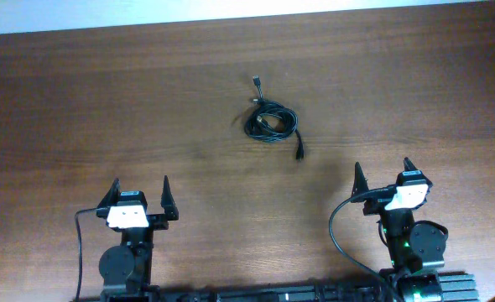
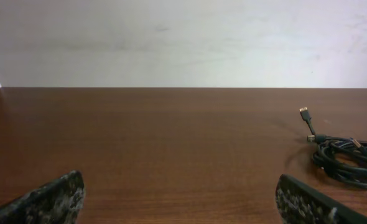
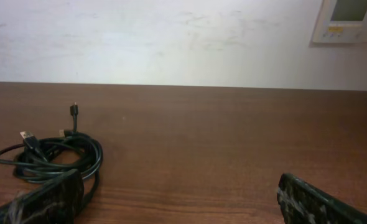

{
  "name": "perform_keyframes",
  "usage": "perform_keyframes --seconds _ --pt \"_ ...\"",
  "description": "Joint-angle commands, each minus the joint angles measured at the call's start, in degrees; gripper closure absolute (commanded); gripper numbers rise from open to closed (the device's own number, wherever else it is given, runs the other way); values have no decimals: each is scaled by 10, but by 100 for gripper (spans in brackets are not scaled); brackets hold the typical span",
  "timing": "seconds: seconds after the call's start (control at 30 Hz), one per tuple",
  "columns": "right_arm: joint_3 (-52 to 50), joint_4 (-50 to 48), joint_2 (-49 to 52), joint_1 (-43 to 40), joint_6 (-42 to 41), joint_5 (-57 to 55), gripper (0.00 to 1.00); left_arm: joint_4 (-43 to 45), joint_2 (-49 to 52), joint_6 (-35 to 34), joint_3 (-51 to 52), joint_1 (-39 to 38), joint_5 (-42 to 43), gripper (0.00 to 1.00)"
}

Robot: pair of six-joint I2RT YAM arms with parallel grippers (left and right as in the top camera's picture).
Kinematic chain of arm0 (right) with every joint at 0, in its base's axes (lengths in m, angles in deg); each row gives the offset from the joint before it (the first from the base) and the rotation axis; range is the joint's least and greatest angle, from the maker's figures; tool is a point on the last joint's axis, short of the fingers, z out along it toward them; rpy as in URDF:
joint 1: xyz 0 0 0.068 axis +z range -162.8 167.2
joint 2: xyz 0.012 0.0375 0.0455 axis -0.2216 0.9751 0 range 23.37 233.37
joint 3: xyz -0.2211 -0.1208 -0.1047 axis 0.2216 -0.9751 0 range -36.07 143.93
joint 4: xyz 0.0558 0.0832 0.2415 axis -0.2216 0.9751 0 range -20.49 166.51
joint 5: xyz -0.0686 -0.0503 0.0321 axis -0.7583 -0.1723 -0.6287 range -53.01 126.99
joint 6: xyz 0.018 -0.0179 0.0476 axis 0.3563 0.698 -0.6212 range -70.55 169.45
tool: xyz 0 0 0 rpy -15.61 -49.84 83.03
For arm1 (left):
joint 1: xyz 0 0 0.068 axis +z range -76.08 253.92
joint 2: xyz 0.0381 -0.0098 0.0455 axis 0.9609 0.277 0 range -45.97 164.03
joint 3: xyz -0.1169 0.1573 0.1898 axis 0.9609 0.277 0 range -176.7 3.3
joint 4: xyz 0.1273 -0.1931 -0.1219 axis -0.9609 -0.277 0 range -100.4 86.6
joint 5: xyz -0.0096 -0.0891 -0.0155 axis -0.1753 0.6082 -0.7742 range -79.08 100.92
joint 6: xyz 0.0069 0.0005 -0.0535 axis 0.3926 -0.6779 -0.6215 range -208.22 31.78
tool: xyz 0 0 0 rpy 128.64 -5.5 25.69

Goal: Untangle cables

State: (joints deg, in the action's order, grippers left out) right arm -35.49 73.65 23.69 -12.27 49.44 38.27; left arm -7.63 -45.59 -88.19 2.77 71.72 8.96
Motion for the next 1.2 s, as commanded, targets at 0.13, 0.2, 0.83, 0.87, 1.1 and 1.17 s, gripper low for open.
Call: perform_keyframes --seconds 0.13,0.2,0.83,0.87,1.1,1.17 --pt "-3 4 2 3 -2 -11 1 -3 0 9 0 -2 -15 1" --pt "-3 4 2 3 -2 -11 1 -3 0 9 0 -2 -13 1" --pt "-3 4 2 3 -2 -11 1 -50 0 9 -84 -2 22 1" --pt "-3 4 2 3 -2 -11 1 -56 2 9 -95 -2 22 1" --pt "-3 4 2 3 -2 -11 1 -64 52 9 -154 -2 27 1" --pt "-3 4 2 3 -2 -11 1 -70 81 9 -178 -2 38 1"
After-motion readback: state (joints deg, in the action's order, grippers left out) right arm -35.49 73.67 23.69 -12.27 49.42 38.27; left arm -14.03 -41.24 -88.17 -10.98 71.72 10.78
